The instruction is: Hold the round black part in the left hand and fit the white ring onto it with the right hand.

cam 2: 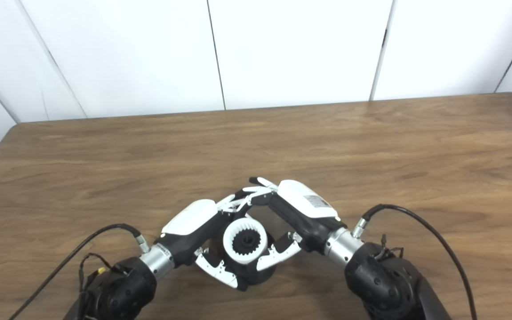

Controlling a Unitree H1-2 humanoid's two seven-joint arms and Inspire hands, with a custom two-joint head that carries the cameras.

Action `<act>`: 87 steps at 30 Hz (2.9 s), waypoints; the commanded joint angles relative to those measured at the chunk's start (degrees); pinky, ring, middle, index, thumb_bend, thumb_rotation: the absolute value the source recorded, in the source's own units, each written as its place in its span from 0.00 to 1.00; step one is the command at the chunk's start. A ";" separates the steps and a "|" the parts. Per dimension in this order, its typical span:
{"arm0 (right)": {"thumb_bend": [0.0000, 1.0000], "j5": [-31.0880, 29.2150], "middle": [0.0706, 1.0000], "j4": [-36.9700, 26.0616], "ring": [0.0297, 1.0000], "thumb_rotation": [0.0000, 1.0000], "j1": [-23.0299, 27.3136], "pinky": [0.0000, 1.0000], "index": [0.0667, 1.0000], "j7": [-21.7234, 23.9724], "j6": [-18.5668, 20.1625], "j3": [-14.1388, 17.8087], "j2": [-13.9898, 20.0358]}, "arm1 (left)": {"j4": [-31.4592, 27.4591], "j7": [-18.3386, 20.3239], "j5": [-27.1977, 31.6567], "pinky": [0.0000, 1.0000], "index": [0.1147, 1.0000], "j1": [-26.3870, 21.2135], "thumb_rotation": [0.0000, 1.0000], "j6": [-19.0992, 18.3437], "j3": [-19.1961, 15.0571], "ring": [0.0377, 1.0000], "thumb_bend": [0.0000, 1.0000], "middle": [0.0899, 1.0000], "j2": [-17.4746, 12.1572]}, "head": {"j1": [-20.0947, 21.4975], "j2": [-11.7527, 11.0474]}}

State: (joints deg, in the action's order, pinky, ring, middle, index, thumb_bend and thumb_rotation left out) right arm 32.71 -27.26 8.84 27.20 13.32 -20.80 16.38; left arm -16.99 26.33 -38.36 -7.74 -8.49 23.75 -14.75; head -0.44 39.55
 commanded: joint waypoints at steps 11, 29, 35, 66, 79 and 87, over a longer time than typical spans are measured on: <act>0.52 -1.28 0.84 0.80 0.95 0.16 1.41 0.82 0.45 -1.04 -1.27 1.89 0.52 | -1.90 0.40 0.26 0.90 0.60 -0.77 0.28 -0.22 -0.40 1.00 0.94 0.95 -0.42 | -0.12 0.30; 0.52 -0.23 0.84 1.98 0.95 0.16 0.63 0.84 0.45 -1.27 -1.03 1.88 0.72 | -2.33 0.82 0.20 0.91 0.60 -0.81 0.27 -0.78 -0.54 1.00 0.94 0.95 -0.36 | -0.22 0.48; 0.52 0.22 0.84 2.26 0.96 0.16 0.00 0.85 0.45 -0.98 -0.75 1.41 0.55 | -2.36 0.57 0.07 0.90 0.60 -0.62 0.27 -0.85 -0.62 1.00 0.95 0.95 -0.14 | -0.26 0.53; 0.52 0.79 0.85 6.58 0.95 0.17 -0.87 0.85 0.46 -3.75 -2.21 0.44 0.20 | -1.66 0.25 0.21 0.90 0.59 -0.75 0.27 -0.17 -1.04 1.00 0.93 0.95 -0.13 | -0.43 0.16; 1.00 0.21 0.87 6.65 0.94 0.45 -0.62 0.85 0.69 -3.42 -1.41 1.26 0.43 | -1.57 -0.28 -0.29 0.91 0.59 -0.43 0.29 0.14 -1.16 1.00 0.94 0.95 -0.05 | -0.46 0.33; 1.00 0.17 0.89 6.58 0.95 0.47 -0.66 0.86 0.72 -3.49 -1.64 1.46 0.77 | -1.66 -0.55 -0.45 0.90 0.59 -0.15 0.28 0.06 -1.13 1.00 0.94 0.94 0.17 | -0.50 0.46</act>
State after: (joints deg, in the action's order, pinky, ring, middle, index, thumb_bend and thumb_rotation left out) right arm 32.05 -20.38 6.90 24.03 11.48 -20.30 16.30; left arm -17.80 27.15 -38.59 -7.29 -9.04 23.13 -14.51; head -0.88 39.99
